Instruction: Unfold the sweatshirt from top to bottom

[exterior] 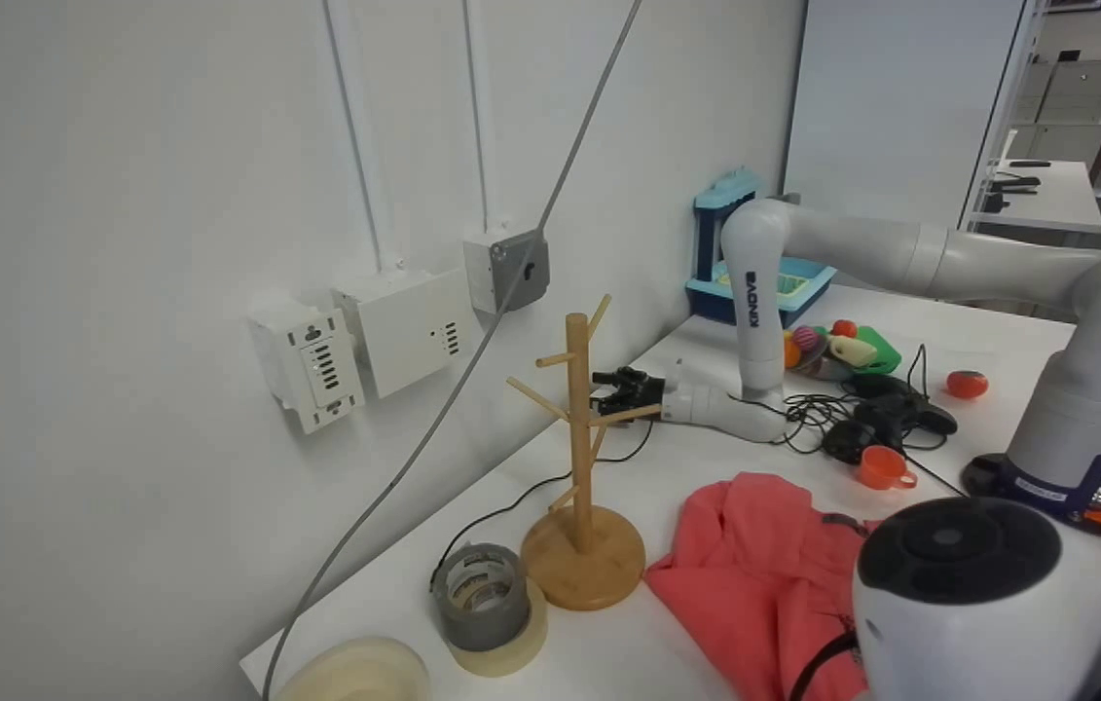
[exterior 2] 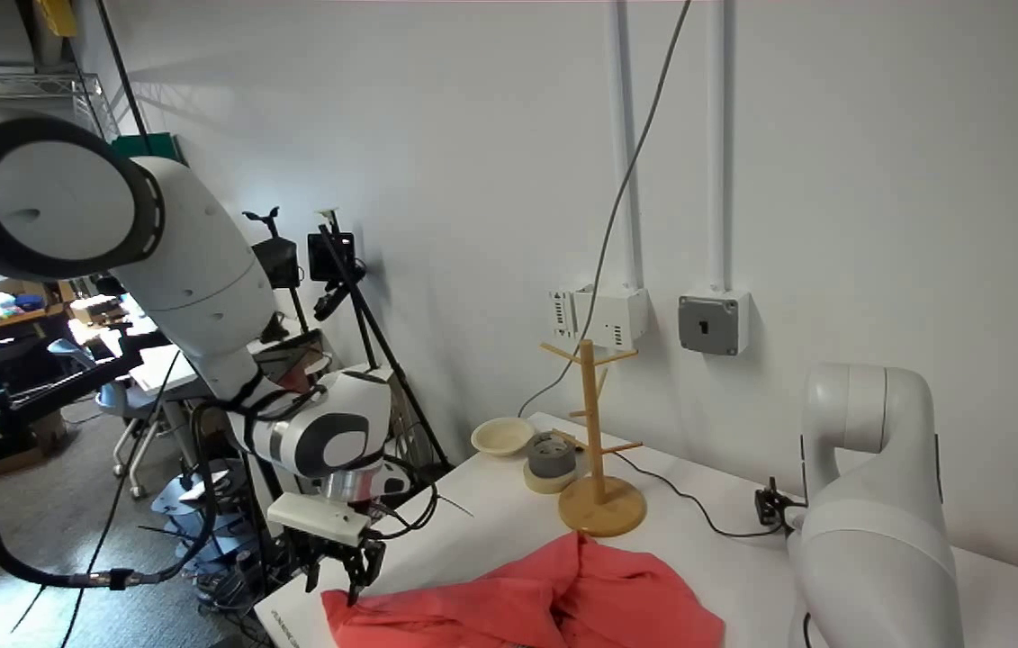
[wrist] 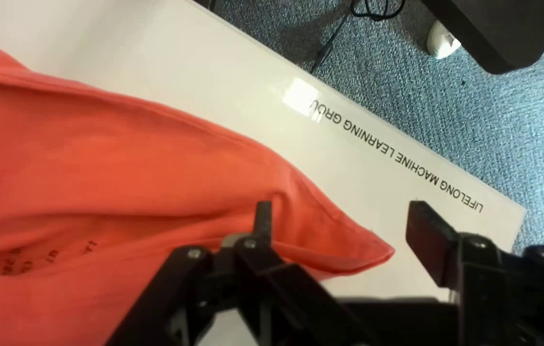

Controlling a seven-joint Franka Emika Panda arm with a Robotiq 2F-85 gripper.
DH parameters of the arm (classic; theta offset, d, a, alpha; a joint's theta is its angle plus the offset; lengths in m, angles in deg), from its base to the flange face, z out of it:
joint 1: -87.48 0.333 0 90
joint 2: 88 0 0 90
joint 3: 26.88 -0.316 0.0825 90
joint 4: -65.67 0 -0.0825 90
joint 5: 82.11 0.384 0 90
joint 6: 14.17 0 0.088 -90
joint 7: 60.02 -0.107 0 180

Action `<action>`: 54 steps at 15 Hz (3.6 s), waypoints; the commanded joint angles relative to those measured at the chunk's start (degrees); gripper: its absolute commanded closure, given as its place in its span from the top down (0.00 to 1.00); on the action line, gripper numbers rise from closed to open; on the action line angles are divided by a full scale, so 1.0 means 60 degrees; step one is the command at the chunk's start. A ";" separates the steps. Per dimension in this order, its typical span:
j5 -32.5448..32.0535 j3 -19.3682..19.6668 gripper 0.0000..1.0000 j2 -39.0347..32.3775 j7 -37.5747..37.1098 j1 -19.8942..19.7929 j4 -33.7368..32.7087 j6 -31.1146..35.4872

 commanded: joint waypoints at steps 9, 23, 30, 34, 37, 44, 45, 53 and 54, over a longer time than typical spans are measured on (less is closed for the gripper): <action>-0.2650 0.1711 1.00 0.0861 0.2566 -0.0723 -0.0455 -0.0653; -0.3285 0.2452 1.00 0.0256 0.2201 -0.1133 -0.0982 0.0062; -0.3237 0.2489 1.00 -0.0376 0.2530 -0.1592 -0.1484 0.1099; -0.3298 0.2564 1.00 -0.0678 0.2565 -0.1749 -0.1814 0.1370; -0.3295 0.2573 1.00 -0.0946 0.2623 -0.1855 -0.2055 0.1362; -0.3190 0.2456 0.97 -0.1638 0.2891 -0.2040 -0.2842 0.1179; -0.3187 0.2455 0.95 -0.1727 0.2894 -0.2042 -0.2946 0.1163; -0.3159 0.2371 0.27 -0.2156 0.3006 -0.2148 -0.3295 0.1134; -0.3171 0.2364 0.19 -0.2138 0.3016 -0.2145 -0.3285 0.1135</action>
